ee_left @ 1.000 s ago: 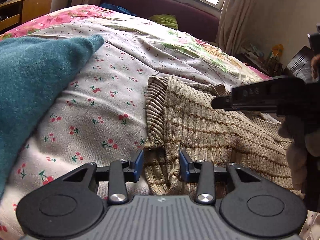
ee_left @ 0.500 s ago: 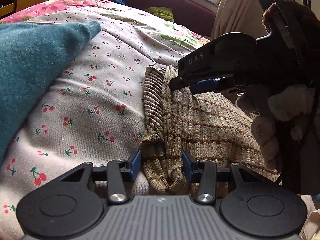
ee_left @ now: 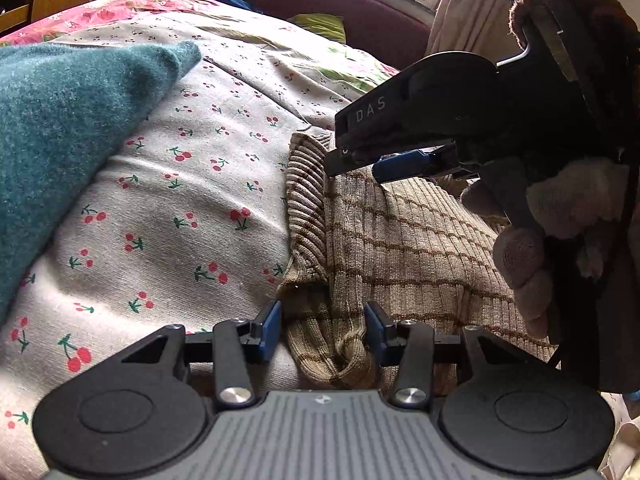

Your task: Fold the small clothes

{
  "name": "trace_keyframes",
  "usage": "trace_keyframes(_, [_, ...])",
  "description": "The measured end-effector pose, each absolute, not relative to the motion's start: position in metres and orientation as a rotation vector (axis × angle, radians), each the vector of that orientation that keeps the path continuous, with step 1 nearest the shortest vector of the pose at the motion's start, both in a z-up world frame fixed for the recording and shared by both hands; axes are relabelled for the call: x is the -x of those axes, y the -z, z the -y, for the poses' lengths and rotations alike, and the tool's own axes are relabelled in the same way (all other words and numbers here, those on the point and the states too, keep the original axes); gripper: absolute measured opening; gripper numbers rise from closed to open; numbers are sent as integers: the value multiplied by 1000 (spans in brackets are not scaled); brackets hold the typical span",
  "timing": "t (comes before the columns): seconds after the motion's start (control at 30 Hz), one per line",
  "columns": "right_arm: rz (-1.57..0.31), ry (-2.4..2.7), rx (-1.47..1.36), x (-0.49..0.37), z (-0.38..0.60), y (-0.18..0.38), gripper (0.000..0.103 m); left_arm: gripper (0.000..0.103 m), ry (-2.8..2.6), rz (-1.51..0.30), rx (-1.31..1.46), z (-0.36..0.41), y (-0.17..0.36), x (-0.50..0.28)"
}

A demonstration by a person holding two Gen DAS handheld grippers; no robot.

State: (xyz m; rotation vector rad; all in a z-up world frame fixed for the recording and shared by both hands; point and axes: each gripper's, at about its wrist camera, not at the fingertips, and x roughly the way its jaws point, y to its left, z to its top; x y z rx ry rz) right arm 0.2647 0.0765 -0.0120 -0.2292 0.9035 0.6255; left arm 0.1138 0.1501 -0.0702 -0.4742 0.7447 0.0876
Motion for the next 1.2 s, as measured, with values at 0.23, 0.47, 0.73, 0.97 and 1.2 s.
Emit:
trace_keyframes(0.23, [-905,-629,209,-259,-79,10,38,56,-86,-744,468,-149,70,-114])
trace_keyframes(0.47, [-903,-647,229,-253,-88,13,38,55,-83,-742,471,-149,71,-114])
trace_keyframes(0.73, [-927,-622,176,-266,-74,17,38,56,-67,-736,477,-150,71,-113])
trace_keyframes(0.97, [-931,-617,174,-266,-81,19,42,56,-63,-733,478,-151,71,-114])
trace_keyframes(1.2, [-946,-617,118,-270,-74,16,41,56,-66,-734,459,-148,71,-114])
